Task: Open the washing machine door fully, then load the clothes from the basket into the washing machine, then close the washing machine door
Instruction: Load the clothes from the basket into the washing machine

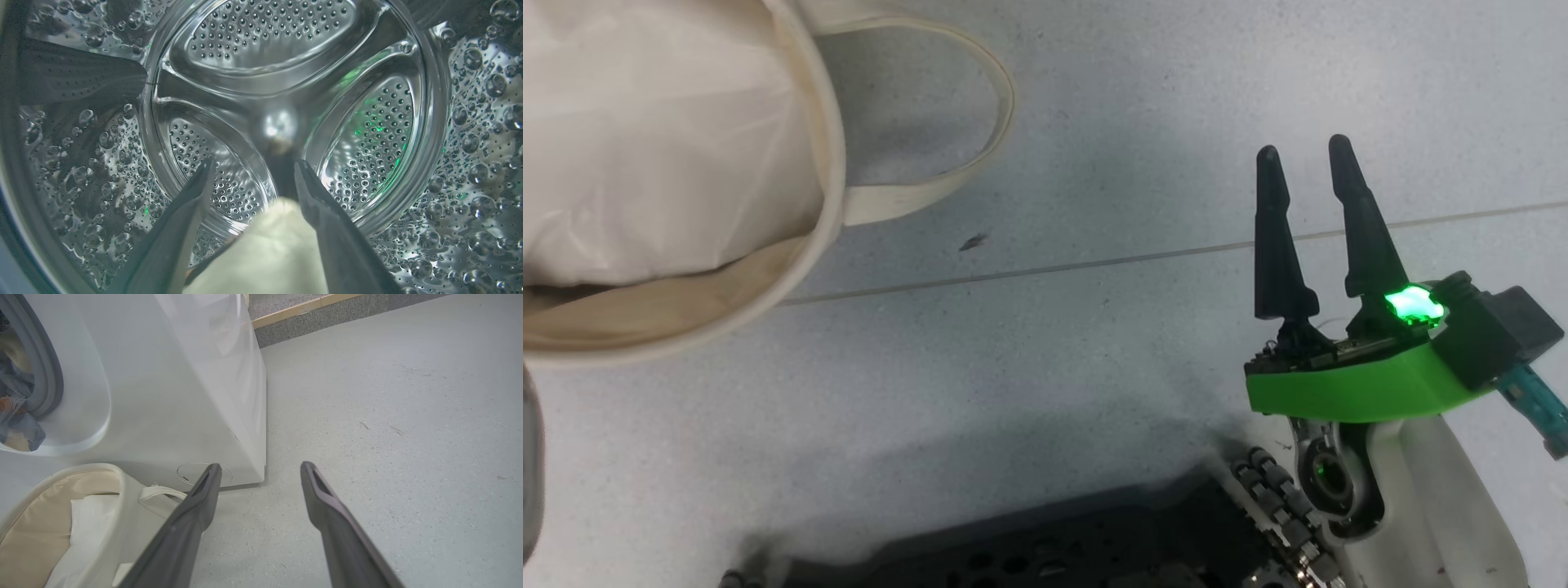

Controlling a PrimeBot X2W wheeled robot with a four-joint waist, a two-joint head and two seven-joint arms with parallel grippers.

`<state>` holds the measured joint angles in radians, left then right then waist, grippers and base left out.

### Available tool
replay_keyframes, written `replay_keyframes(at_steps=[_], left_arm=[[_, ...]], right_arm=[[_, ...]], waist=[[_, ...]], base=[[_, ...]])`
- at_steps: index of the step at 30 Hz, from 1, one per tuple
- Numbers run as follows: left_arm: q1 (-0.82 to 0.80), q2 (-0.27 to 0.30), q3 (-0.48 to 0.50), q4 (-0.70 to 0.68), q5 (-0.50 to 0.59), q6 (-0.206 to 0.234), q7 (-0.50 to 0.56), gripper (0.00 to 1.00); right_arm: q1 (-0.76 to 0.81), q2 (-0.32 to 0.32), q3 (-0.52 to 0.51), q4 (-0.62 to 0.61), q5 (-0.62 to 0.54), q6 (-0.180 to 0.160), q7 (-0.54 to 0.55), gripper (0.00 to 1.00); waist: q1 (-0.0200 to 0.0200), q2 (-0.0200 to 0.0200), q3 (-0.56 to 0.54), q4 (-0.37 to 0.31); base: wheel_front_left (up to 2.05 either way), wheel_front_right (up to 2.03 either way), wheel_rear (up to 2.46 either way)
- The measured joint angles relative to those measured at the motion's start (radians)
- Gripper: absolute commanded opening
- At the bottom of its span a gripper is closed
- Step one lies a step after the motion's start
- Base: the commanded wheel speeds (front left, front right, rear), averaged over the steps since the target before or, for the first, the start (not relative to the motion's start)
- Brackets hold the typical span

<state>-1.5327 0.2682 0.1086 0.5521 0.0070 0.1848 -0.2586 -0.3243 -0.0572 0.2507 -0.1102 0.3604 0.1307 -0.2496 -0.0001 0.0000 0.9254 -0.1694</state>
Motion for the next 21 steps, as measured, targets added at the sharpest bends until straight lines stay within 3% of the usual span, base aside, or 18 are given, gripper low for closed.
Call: replay_keyframes(at_steps=[7, 15, 21], left_arm=[[0.139, -0.044, -0.025, -0.089, -0.015, -0.002, 0.000, 1.00], [0.467, -0.117, -0.069, -0.195, -0.035, -0.050, 0.000, 1.00], [0.733, -0.192, -0.100, -0.281, -0.048, -0.053, 0.000, 1.00]], right_arm=[[-0.003, 0.000, -0.004, 0.007, -0.027, 0.000, 0.000, 1.00], [-0.002, 0.000, -0.007, 0.040, -0.044, 0.000, 0.000, 1.00], [0.046, -0.003, -0.024, 0.080, -0.048, 0.000, 0.000, 1.00]], waist=[[0.0000, 0.0000, -0.056, 0.030], [-0.0001, 0.0000, -0.207, 0.070], [-0.0002, 0.0001, -0.359, 0.108]], base=[[0.00, 0.00, 0.00], [0.00, 0.00, 0.00], [0.00, 0.00, 0.00]])
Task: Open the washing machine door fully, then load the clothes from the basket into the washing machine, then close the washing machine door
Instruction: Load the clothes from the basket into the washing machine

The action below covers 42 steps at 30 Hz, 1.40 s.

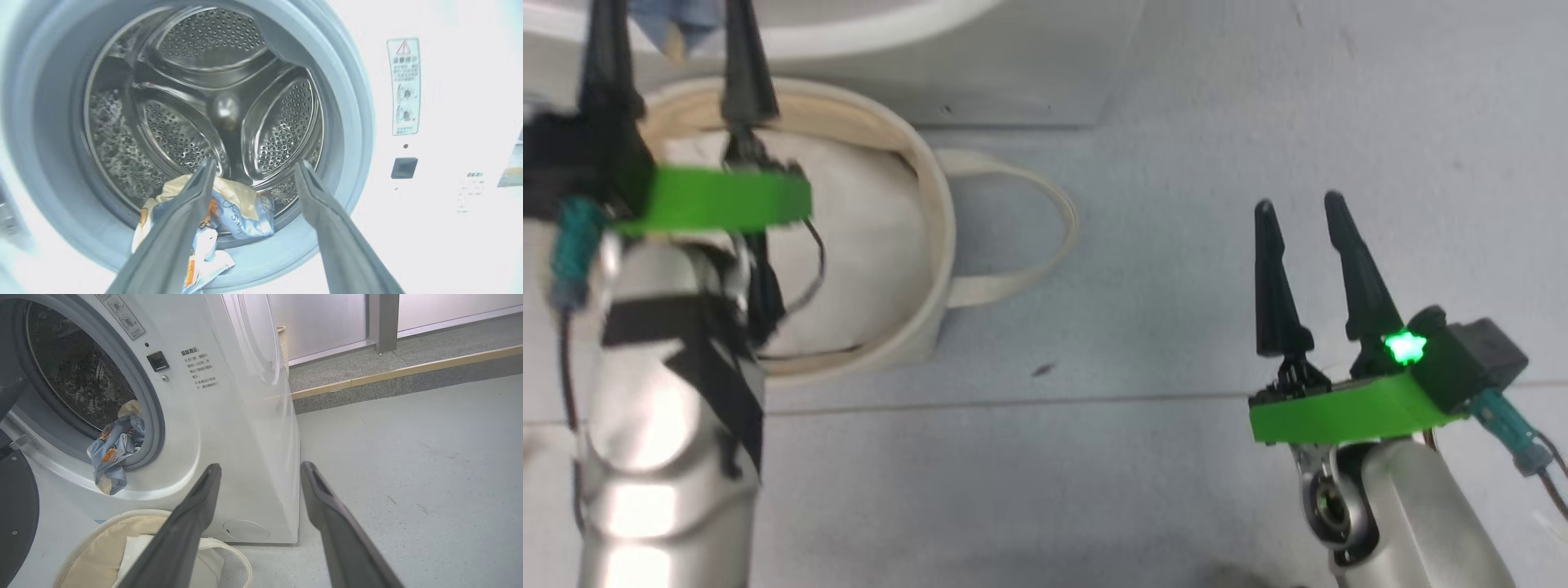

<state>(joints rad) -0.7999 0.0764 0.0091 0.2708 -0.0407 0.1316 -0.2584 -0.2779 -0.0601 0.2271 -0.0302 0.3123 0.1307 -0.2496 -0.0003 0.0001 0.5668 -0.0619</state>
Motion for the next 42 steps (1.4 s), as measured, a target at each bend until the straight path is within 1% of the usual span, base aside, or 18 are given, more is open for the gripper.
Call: replay_keyframes(at_steps=[2, 7, 13, 15, 16, 19, 21, 27, 32, 38, 42], left_arm=[[0.077, -0.016, -0.009, -0.033, -0.001, 0.000, 0.000, 1.00], [0.273, -0.026, -0.033, -0.064, -0.009, 0.000, 0.000, 1.00], [0.487, -0.031, -0.072, -0.118, -0.032, 0.002, 0.000, 1.00], [0.536, -0.031, -0.094, -0.137, -0.039, 0.010, 0.000, 1.00], [0.555, -0.031, -0.103, -0.142, -0.047, 0.011, 0.000, 1.00], [0.607, -0.031, -0.119, -0.157, -0.124, 0.037, 0.000, 1.00], [0.633, -0.031, -0.123, -0.162, -0.134, 0.054, 0.000, 1.00], [0.654, -0.031, -0.139, -0.162, -0.128, 0.053, 0.000, 1.00], [0.654, -0.031, -0.139, -0.162, -0.126, 0.054, 0.000, 1.00], [0.652, -0.031, -0.126, -0.155, -0.128, 0.054, 0.000, 1.00], [0.621, -0.031, -0.102, -0.111, -0.127, 0.053, 0.001, 1.00]], right_arm=[[0.027, 0.000, -0.007, 0.014, -0.004, 0.000, 0.000, 1.00], [0.088, 0.000, -0.012, 0.036, -0.004, 0.000, 0.000, 1.00], [0.177, 0.002, -0.021, 0.053, -0.003, 0.000, 0.000, 1.00], [0.202, 0.002, -0.030, 0.052, 0.002, 0.000, 0.000, 1.00], [0.210, 0.002, -0.034, 0.052, 0.011, 0.000, 0.000, 1.00], [0.228, 0.003, -0.038, 0.053, 0.017, 0.000, 0.000, 1.00], [0.228, 0.004, -0.036, 0.052, 0.017, 0.000, 0.000, 1.00], [0.229, 0.005, -0.025, 0.052, 0.023, 0.000, 0.000, 1.00], [0.244, 0.005, -0.024, 0.052, 0.023, 0.000, 0.000, 1.00], [0.247, 0.005, -0.016, 0.051, 0.023, 0.000, 0.000, 1.00], [0.243, 0.005, -0.016, 0.046, 0.022, 0.000, 0.000, 1.00]], waist=[[-0.0001, 0.0000, -0.052, 0.015], [-0.0002, 0.0000, -0.181, 0.053], [-0.0001, 0.0000, -0.323, 0.094], [-0.0001, 0.0000, -0.358, 0.110], [-0.0001, 0.0000, -0.373, 0.119], [0.0001, 0.0000, -0.407, 0.143], [0.0001, 0.0000, -0.424, 0.156], [0.0003, 0.0000, -0.448, 0.173], [0.0003, 0.0000, -0.460, 0.167], [0.0003, 0.0000, -0.440, 0.151], [0.0003, 0.0000, -0.406, 0.139]], base=[[0.00, 0.00, 0.00], [0.00, 0.00, 0.00], [0.00, 0.00, 0.00], [0.00, 0.00, 0.00], [0.00, 0.00, 0.00], [0.00, 0.00, 0.00], [0.00, 0.00, 0.00], [0.00, 0.00, 0.00], [0.00, 0.00, 0.00], [0.00, 0.00, 0.00], [0.00, 0.00, 0.00]])
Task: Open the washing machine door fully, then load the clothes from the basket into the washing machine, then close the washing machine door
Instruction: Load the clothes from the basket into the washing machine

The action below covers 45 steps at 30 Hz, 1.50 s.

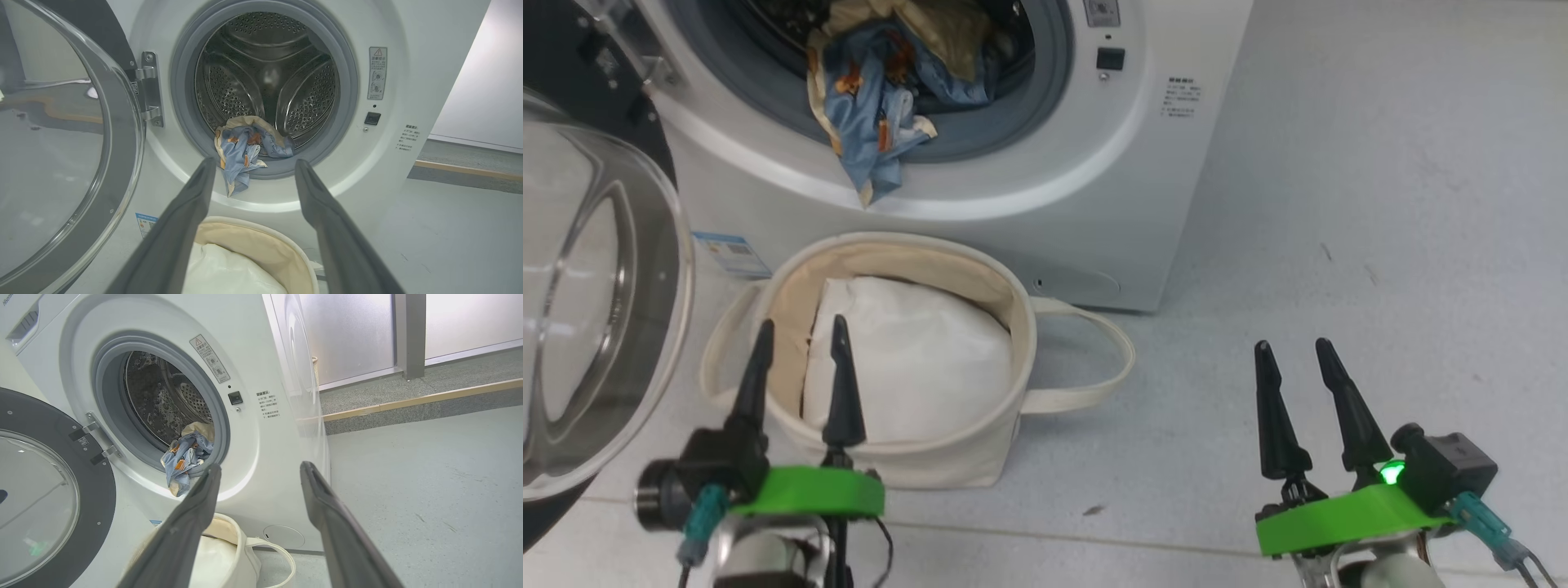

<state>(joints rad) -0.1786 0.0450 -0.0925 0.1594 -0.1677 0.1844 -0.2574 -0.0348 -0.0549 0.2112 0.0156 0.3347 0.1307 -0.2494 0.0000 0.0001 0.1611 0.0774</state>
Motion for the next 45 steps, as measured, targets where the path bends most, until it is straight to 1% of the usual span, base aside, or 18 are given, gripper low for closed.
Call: replay_keyframes(at_steps=[3, 7, 10, 13, 14, 17, 19, 20, 23, 25, 29, 32, 35, 37, 41, 42, 45], left_arm=[[-0.069, 0.000, 0.021, 0.060, 0.020, -0.013, 0.000, 1.00], [-0.196, -0.002, 0.045, 0.152, 0.039, -0.042, 0.000, 1.00], [-0.311, -0.004, 0.065, 0.231, 0.050, -0.045, 0.000, 1.00], [-0.447, -0.003, 0.092, 0.336, 0.050, -0.045, 0.000, 1.00], [-0.541, 0.003, 0.104, 0.424, 0.053, -0.045, 0.000, 1.00], [-0.670, 0.018, 0.120, 0.533, 0.053, -0.045, 0.000, 1.00], [-0.752, 0.025, 0.153, 0.611, 0.034, -0.044, 0.000, 1.00], [-0.788, 0.038, 0.157, 0.652, 0.036, -0.042, 0.000, 1.00], [-0.876, 0.083, 0.170, 0.756, 0.043, -0.028, 0.000, 1.00], [-0.931, 0.106, 0.175, 0.825, 0.044, -0.011, 0.000, 1.00], [-1.029, 0.132, 0.169, 0.913, 0.070, 0.005, 0.000, 1.00], [-1.069, 0.141, 0.167, 0.949, 0.076, 0.011, 0.000, 1.00], [-1.109, 0.152, 0.162, 0.999, 0.080, 0.029, 0.000, 1.00], [-1.130, 0.164, 0.152, 1.031, 0.091, 0.049, 0.000, 1.00], [-1.169, 0.197, 0.138, 1.082, 0.109, 0.120, 0.000, 1.00], [-1.178, 0.204, 0.136, 1.093, 0.117, 0.127, 0.000, 1.00], [-1.202, 0.205, 0.131, 1.108, 0.118, 0.123, 0.000, 1.00]], right_arm=[[-0.004, 0.000, 0.000, -0.006, -0.005, 0.000, 0.000, 1.00], [-0.039, 0.000, 0.000, -0.018, -0.012, 0.000, 0.000, 1.00], [-0.078, 0.000, 0.000, -0.031, -0.022, 0.000, 0.000, 1.00], [-0.108, 0.000, 0.003, -0.033, -0.027, 0.000, 0.000, 1.00], [-0.123, 0.000, 0.015, -0.034, -0.029, 0.000, 0.000, 1.00], [-0.148, 0.000, 0.025, -0.036, -0.034, 0.000, 0.000, 1.00], [-0.163, 0.000, 0.023, -0.036, -0.034, 0.000, 0.000, 1.00], [-0.171, 0.000, 0.024, -0.037, -0.034, 0.000, 0.000, 1.00], [-0.189, 0.000, 0.031, -0.039, -0.025, 0.000, 0.000, 1.00], [-0.194, 0.000, 0.035, -0.041, -0.025, 0.000, 0.000, 1.00], [-0.209, 0.000, 0.038, -0.040, -0.025, 0.000, 0.000, 1.00], [-0.221, 0.000, 0.041, -0.040, -0.025, 0.000, 0.000, 1.00], [-0.229, 0.000, 0.047, -0.042, -0.016, 0.000, 0.000, 1.00], [-0.229, 0.000, 0.053, -0.043, -0.015, 0.000, 0.000, 1.00], [-0.231, 0.000, 0.055, -0.048, -0.007, 0.000, 0.000, 1.00], [-0.231, 0.000, 0.055, -0.048, -0.007, 0.000, 0.000, 1.00], [-0.233, 0.000, 0.057, -0.050, 0.002, 0.000, 0.000, 1.00]], waist=[[0.0001, 0.0000, 0.036, -0.011], [0.0002, 0.0000, 0.097, -0.027], [0.0002, 0.0000, 0.150, -0.039], [0.0003, 0.0000, 0.207, -0.050], [0.0004, 0.0000, 0.245, -0.059], [0.0003, 0.0000, 0.298, -0.076], [0.0004, 0.0000, 0.332, -0.090], [0.0004, -0.0001, 0.347, -0.098], [0.0003, 0.0000, 0.392, -0.125], [0.0002, -0.0001, 0.421, -0.142], [0.0003, -0.0001, 0.470, -0.174], [0.0003, -0.0001, 0.485, -0.191], [0.0000, -0.0001, 0.499, -0.211], [0.0001, -0.0001, 0.508, -0.222], [0.0001, -0.0001, 0.522, -0.237], [0.0000, -0.0001, 0.524, -0.240], [0.0001, -0.0001, 0.533, -0.245]], base=[[0.00, 0.00, 0.00], [0.00, 0.00, 0.00], [0.00, 0.00, 0.00], [0.00, 0.00, 0.00], [0.00, 0.00, 0.00], [0.00, 0.00, 0.00], [0.00, 0.00, 0.00], [0.00, 0.00, 0.00], [0.00, 0.00, 0.00], [0.00, 0.00, 0.00], [0.00, 0.00, 0.00], [0.00, 0.00, 0.00], [0.00, 0.00, 0.00], [0.00, 0.00, 0.00], [0.00, 0.00, 0.00], [0.00, 0.00, 0.00], [0.00, 0.00, 0.00]])
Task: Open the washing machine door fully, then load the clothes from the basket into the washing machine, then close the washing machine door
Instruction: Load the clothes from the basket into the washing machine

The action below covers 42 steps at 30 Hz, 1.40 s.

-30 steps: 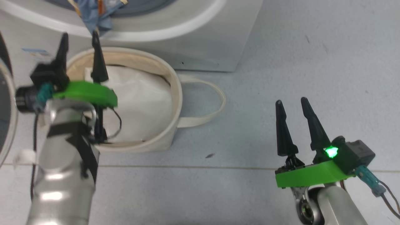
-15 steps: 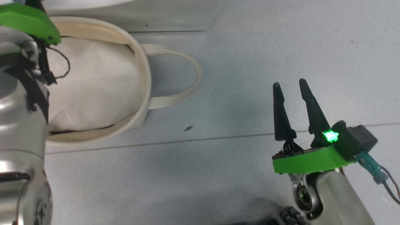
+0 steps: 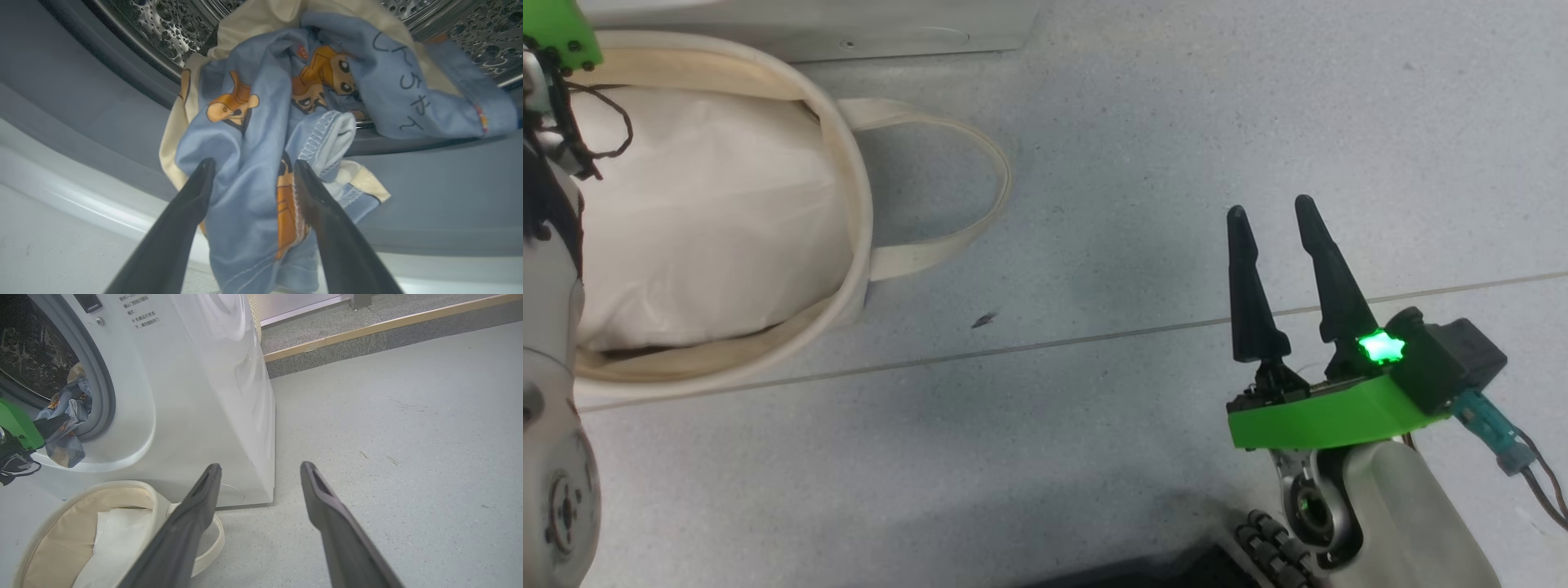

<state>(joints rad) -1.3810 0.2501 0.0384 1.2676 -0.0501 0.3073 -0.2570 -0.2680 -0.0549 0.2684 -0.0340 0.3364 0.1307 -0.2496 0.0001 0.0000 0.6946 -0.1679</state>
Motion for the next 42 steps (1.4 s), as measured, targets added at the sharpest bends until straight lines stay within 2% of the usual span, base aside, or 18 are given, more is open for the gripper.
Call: replay_keyframes(at_steps=[5, 8, 9, 10, 18, 21, 29, 33, 37, 42], left_arm=[[-0.028, -0.004, -0.012, 0.017, -0.003, -0.019, 0.001, 1.00], [-0.038, -0.006, -0.009, 0.024, -0.014, -0.015, 0.003, 1.00], [-0.039, -0.006, -0.009, 0.026, -0.015, -0.012, 0.006, 0.11], [-0.040, -0.006, -0.009, 0.027, -0.015, -0.014, 0.009, 0.00], [-0.059, -0.013, -0.013, 0.031, -0.042, -0.049, 0.009, 0.00], [-0.060, -0.018, -0.033, -0.011, -0.032, -0.062, 0.007, 0.00], [-0.054, -0.028, -0.057, -0.395, -0.019, -0.071, 0.000, 0.00], [-0.055, -0.014, -0.059, -0.520, 0.010, -0.070, 0.000, 0.00], [-0.080, 0.017, -0.059, -0.499, 0.024, -0.060, -0.001, 0.00], [-0.198, 0.061, -0.060, -0.447, 0.040, -0.052, -0.001, 0.00]], right_arm=[[-0.016, 0.000, 0.008, -0.003, 0.000, 0.000, 0.000, 1.00], [-0.018, -0.001, 0.024, -0.008, 0.008, 0.000, 0.000, 1.00], [-0.018, -0.001, 0.037, -0.008, 0.008, 0.000, 0.000, 1.00], [-0.018, 0.000, 0.046, -0.008, 0.008, 0.000, 0.000, 1.00], [-0.018, 0.001, 0.044, -0.008, 0.007, 0.000, 0.000, 1.00], [-0.018, 0.001, 0.045, -0.008, 0.007, 0.000, 0.000, 1.00], [-0.022, 0.001, 0.065, -0.017, 0.007, 0.000, 0.000, 1.00], [-0.043, 0.001, 0.071, -0.022, 0.009, 0.000, 0.000, 1.00], [-0.054, 0.001, 0.074, -0.027, 0.019, 0.000, 0.000, 1.00], [-0.054, 0.001, 0.073, -0.040, 0.035, 0.000, 0.000, 1.00]], waist=[[0.0000, 0.0000, 0.015, -0.002], [0.0000, 0.0000, 0.023, 0.000], [-0.0001, 0.0000, 0.025, 0.000], [-0.0001, 0.0000, 0.027, 0.000], [-0.0001, 0.0000, 0.031, 0.004], [-0.0001, 0.0000, 0.030, 0.006], [-0.0001, 0.0000, 0.060, -0.001], [-0.0001, 0.0000, 0.086, -0.019], [0.0000, 0.0000, 0.120, -0.048], [0.0000, 0.0000, 0.156, -0.077]], base=[[0.00, 0.00, 0.00], [0.00, 0.00, 0.00], [0.00, 0.00, 0.00], [0.00, 0.00, 0.00], [0.00, 0.00, 0.00], [0.00, 0.00, 0.00], [0.00, 0.00, 0.00], [0.00, 0.00, 0.00], [0.00, 0.00, 0.00], [0.00, 0.00, 0.00]])
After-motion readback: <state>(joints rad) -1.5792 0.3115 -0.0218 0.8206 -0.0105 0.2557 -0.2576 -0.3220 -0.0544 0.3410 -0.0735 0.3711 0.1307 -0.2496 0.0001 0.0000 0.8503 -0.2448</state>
